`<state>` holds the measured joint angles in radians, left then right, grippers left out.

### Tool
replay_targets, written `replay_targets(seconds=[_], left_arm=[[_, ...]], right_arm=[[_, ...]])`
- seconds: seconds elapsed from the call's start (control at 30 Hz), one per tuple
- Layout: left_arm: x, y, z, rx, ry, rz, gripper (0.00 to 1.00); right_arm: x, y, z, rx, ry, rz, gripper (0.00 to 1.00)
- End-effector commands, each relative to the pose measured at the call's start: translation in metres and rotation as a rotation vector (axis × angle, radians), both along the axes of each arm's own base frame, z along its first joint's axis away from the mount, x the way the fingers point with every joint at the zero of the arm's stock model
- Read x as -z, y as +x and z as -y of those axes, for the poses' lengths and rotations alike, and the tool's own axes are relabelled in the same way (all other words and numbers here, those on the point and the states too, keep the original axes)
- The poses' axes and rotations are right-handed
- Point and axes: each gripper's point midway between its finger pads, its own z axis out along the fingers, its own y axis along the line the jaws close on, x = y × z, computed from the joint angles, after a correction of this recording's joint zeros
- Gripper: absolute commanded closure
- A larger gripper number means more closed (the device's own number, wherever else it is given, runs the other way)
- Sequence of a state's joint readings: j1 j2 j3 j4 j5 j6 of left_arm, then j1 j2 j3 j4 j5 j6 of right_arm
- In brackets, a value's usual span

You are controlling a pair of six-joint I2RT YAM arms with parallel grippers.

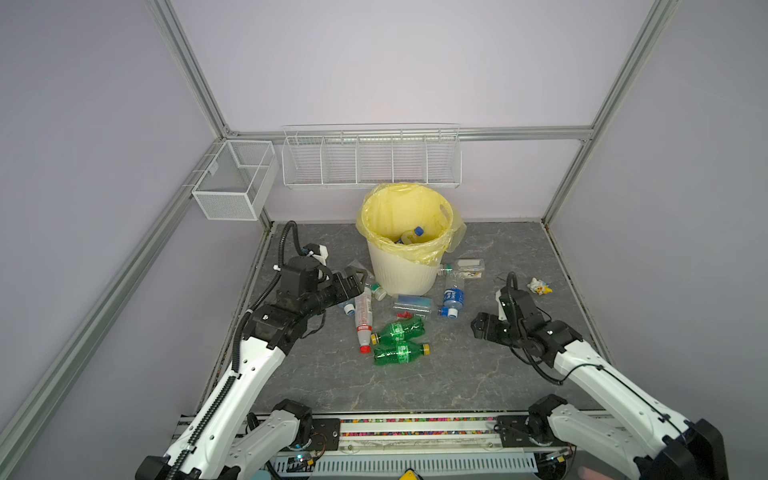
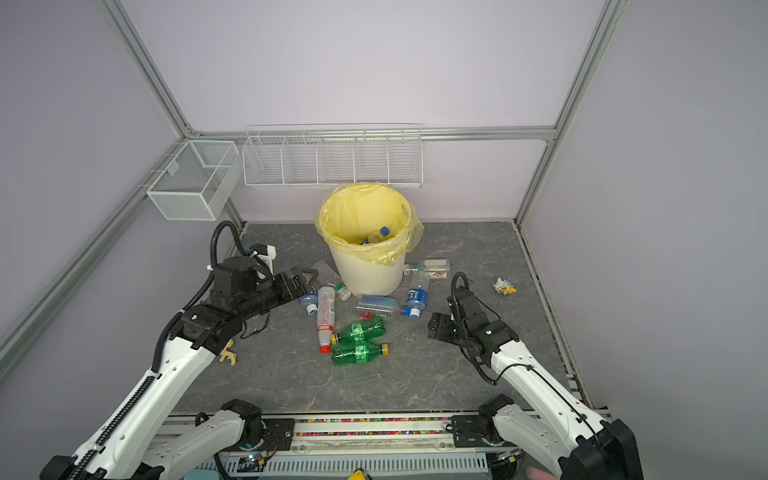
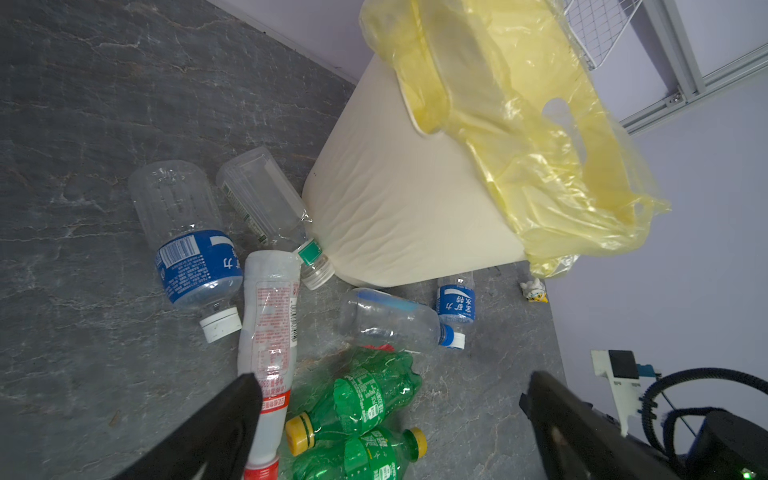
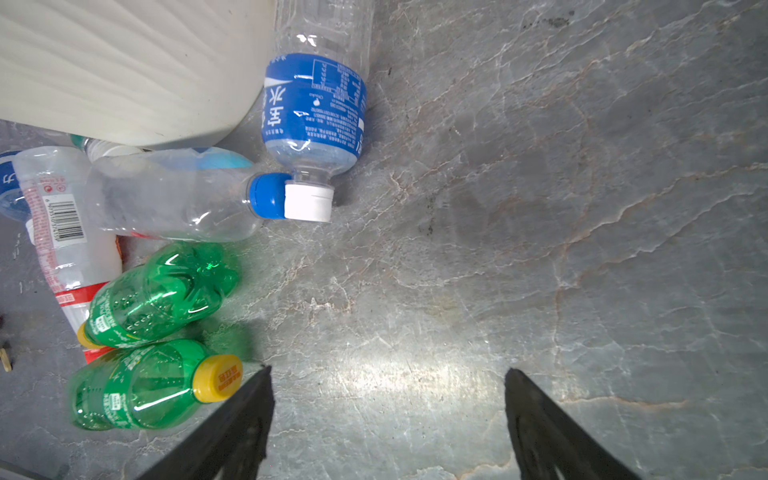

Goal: Throw the plastic bottles in the bin
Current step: 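Lower the left gripper toward the pile while right gripper reaches a bottle, then close the right gripper on the clear blue-labelled bottle beside the bin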

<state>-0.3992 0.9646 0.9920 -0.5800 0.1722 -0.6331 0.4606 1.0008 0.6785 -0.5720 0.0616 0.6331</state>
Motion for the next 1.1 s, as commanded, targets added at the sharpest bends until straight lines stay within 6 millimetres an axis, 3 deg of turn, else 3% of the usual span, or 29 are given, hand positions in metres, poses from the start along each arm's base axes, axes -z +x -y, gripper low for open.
replay_targets(seconds=[0.0, 0.4, 0.47, 0.5, 0.77, 1.07], left_arm=[[0.008, -0.001, -0.006, -0.008, 0.026, 0.010, 0.00], [0.029, -0.005, -0.017, -0.039, 0.078, 0.005, 0.00], [0.032, -0.009, -0.019, -0.041, 0.088, -0.004, 0.00], [0.034, -0.010, -0.021, -0.046, 0.094, -0.007, 0.00], [0.052, -0.015, -0.027, -0.064, 0.110, -0.019, 0.00], [0.061, -0.015, -0.029, -0.120, 0.041, -0.020, 0.00]], right_arm=[[-0.008, 0.012, -0.009, 0.005, 0.028, 0.012, 0.12], [0.004, 0.054, -0.030, 0.010, 0.006, -0.038, 0.12], [0.013, 0.060, -0.033, 0.009, -0.006, -0.062, 0.12], [0.005, 0.071, -0.038, 0.008, 0.002, -0.042, 0.12], [0.015, 0.102, -0.052, 0.007, -0.002, -0.039, 0.12], [0.026, 0.121, -0.054, 0.000, 0.000, -0.071, 0.12]])
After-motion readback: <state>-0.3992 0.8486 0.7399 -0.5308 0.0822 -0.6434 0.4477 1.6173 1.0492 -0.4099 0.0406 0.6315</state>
